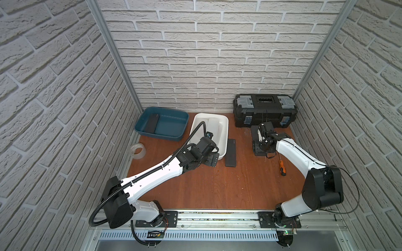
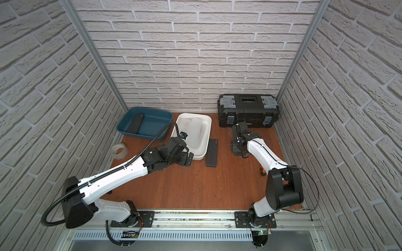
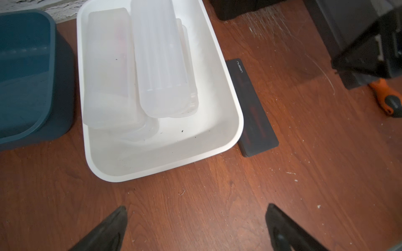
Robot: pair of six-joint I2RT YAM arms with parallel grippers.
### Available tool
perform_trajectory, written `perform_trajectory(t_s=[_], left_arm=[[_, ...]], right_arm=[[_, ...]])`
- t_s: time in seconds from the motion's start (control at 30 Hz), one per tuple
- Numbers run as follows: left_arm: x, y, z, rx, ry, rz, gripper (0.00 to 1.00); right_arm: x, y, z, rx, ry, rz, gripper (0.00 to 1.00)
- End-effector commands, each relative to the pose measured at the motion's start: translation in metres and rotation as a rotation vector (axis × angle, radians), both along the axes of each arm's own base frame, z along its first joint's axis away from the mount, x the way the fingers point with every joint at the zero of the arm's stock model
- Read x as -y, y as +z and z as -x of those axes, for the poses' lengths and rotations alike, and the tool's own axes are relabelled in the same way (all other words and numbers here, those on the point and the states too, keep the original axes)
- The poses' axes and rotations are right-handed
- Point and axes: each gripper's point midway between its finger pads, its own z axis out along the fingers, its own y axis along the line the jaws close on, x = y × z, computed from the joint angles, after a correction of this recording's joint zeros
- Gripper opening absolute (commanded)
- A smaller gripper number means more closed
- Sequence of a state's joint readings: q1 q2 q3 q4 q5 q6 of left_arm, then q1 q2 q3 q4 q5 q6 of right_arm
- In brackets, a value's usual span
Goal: Place the pencil cases by color into the storage box
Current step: Pick up the pencil case from the center of the board.
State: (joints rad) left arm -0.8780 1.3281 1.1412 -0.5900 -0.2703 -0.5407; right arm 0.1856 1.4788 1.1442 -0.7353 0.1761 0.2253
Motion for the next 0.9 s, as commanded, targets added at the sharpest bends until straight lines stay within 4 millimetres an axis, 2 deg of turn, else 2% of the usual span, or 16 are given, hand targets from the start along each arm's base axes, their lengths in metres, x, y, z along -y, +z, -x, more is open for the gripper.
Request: perform_trajectory(t_s=[0.0, 0.13, 0.27, 0.43, 0.63, 0.73, 0.87], left_arm=[[-0.001, 0.005, -0.001, -0.039, 0.024, 0.105, 0.98], [-0.002, 0.013, -0.007, -0.044, 0.057, 0.173, 0.98], [-0.006, 0.021, -0.009, -0.034, 0.076, 0.219, 0.98], [-0.026, 0.019, -0.012, -0.018, 0.072, 0.116, 0.98], [-0.063, 0.027, -0.012, 0.054, 0.078, -0.010, 0.98], [-0.072, 0.031, -0.011, 0.063, 0.080, 0.060, 0.98], [-0.070, 0.038, -0.008, 0.049, 0.075, 0.279, 0.98]], right_arm=[[-0.021, 0.030, 0.010, 0.070, 0.037, 0.024, 0.66], [-0.061, 0.054, 0.018, 0.145, 0.138, -0.023, 0.66], [-0.098, 0.069, 0.028, 0.175, 0.262, -0.039, 0.66], [-0.134, 0.072, 0.043, 0.170, 0.406, -0.026, 0.67], [-0.168, 0.068, 0.067, 0.146, 0.559, -0.018, 0.68], [-0.183, 0.070, 0.078, 0.150, 0.622, -0.053, 0.68], [-0.200, 0.075, 0.090, 0.163, 0.683, -0.105, 0.68]])
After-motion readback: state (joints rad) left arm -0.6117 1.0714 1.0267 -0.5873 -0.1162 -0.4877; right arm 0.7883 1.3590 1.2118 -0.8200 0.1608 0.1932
